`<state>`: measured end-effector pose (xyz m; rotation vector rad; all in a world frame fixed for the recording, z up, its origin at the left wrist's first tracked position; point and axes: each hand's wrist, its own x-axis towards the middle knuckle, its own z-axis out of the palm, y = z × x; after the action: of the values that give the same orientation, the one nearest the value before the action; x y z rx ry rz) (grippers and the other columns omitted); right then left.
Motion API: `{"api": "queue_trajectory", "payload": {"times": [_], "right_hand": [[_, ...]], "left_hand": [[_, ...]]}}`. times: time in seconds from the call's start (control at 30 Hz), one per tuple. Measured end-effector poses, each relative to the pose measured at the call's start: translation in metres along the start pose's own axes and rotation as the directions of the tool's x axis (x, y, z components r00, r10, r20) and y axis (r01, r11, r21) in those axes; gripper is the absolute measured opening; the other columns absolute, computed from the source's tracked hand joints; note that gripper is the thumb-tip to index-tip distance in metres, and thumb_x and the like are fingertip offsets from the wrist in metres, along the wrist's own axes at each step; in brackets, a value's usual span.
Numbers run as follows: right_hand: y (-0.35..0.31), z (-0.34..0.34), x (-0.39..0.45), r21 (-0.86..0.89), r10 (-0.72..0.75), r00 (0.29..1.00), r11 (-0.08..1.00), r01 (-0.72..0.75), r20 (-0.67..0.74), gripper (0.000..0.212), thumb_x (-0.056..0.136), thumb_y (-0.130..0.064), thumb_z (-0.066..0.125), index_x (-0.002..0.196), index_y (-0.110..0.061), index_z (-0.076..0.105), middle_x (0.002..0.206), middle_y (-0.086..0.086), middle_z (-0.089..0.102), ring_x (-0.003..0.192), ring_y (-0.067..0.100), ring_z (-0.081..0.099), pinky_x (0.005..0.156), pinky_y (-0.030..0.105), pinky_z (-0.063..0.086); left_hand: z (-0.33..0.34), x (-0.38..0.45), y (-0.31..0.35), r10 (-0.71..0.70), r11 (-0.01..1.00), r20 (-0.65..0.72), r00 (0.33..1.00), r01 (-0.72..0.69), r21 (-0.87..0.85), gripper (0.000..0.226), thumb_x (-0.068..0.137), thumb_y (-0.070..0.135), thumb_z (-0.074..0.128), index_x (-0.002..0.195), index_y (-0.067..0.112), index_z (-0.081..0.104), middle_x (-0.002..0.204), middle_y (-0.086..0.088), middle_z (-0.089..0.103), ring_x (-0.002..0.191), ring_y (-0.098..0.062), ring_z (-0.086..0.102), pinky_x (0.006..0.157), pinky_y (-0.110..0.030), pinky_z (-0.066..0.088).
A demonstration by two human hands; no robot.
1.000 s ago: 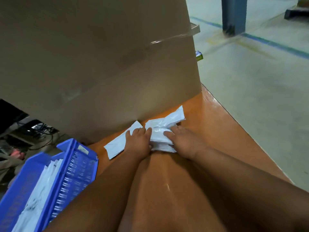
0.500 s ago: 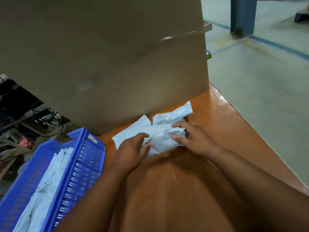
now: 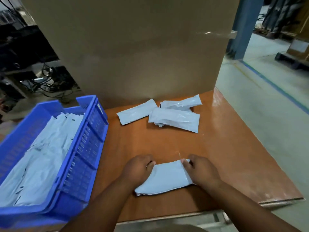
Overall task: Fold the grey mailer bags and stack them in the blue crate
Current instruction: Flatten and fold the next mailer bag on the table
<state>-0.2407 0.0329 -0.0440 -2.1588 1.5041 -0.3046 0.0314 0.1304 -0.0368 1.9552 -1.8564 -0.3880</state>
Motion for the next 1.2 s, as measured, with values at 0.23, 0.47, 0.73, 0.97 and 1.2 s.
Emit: {"api": "queue_trajectory", "payload": {"times": [0.23, 0.47, 0.73, 0.97, 1.2], "right_hand": [[-0.018, -0.006, -0.037, -0.273, -0.274, 0.895, 0.945, 0.181, -0.352, 0.039, 0.098, -0.038, 0.063, 0.132, -0.020, 0.059, 0.119, 0.006, 0.062, 0.103, 0.033, 0.061, 0.084, 0.045, 0.053], [-0.027, 0.037, -0.056, -0.411, -0.452, 0.887, 0.794, 0.449, 0.096, 0.063, 0.104, -0.044, 0.038, 0.162, -0.022, 0.038, 0.170, 0.006, 0.035, 0.158, 0.025, 0.030, 0.127, 0.060, 0.023], [-0.024, 0.039, -0.055, -0.382, -0.370, 0.920, 0.838, 0.390, 0.127, 0.062, 0.109, -0.051, 0.026, 0.167, -0.028, 0.028, 0.174, -0.002, 0.025, 0.162, 0.018, 0.017, 0.130, 0.057, 0.014], [-0.042, 0.013, -0.038, -0.319, -0.356, 0.934, 0.881, 0.350, 0.042, 0.059, 0.110, -0.058, 0.023, 0.162, -0.031, 0.034, 0.173, 0.000, 0.027, 0.161, 0.020, 0.020, 0.131, 0.055, 0.008], [-0.048, 0.030, -0.024, -0.379, -0.332, 0.927, 0.846, 0.375, 0.174, 0.067, 0.109, -0.063, 0.014, 0.167, -0.031, 0.024, 0.177, 0.000, 0.013, 0.164, 0.023, 0.007, 0.131, 0.055, 0.003]], "left_hand": [[0.005, -0.031, 0.048, 0.172, 0.975, -0.273, 0.946, -0.125, 0.182, 0.034, 0.104, 0.038, 0.052, 0.127, 0.016, 0.063, 0.136, -0.006, 0.060, 0.124, -0.025, 0.055, 0.105, -0.039, 0.048], [0.059, -0.052, 0.053, 0.077, 0.905, 0.084, 0.993, -0.105, 0.411, 0.067, 0.105, 0.045, 0.035, 0.161, 0.008, 0.041, 0.169, -0.014, 0.034, 0.159, -0.031, 0.026, 0.129, -0.057, 0.021], [0.058, -0.050, 0.052, 0.056, 0.900, 0.146, 0.988, -0.113, 0.421, 0.066, 0.108, 0.047, 0.032, 0.163, 0.010, 0.036, 0.171, -0.013, 0.032, 0.160, -0.029, 0.026, 0.128, -0.056, 0.021], [0.021, -0.051, 0.043, 0.020, 0.919, 0.113, 0.993, -0.062, 0.388, 0.082, 0.099, 0.058, -0.006, 0.170, 0.018, 0.006, 0.178, -0.002, -0.004, 0.164, -0.019, -0.007, 0.133, -0.046, -0.001], [0.030, -0.057, 0.022, -0.069, 0.928, 0.116, 0.991, 0.021, 0.373, 0.075, 0.105, 0.056, 0.007, 0.170, 0.019, 0.004, 0.178, -0.002, -0.005, 0.164, -0.018, -0.007, 0.133, -0.042, 0.001]]}}
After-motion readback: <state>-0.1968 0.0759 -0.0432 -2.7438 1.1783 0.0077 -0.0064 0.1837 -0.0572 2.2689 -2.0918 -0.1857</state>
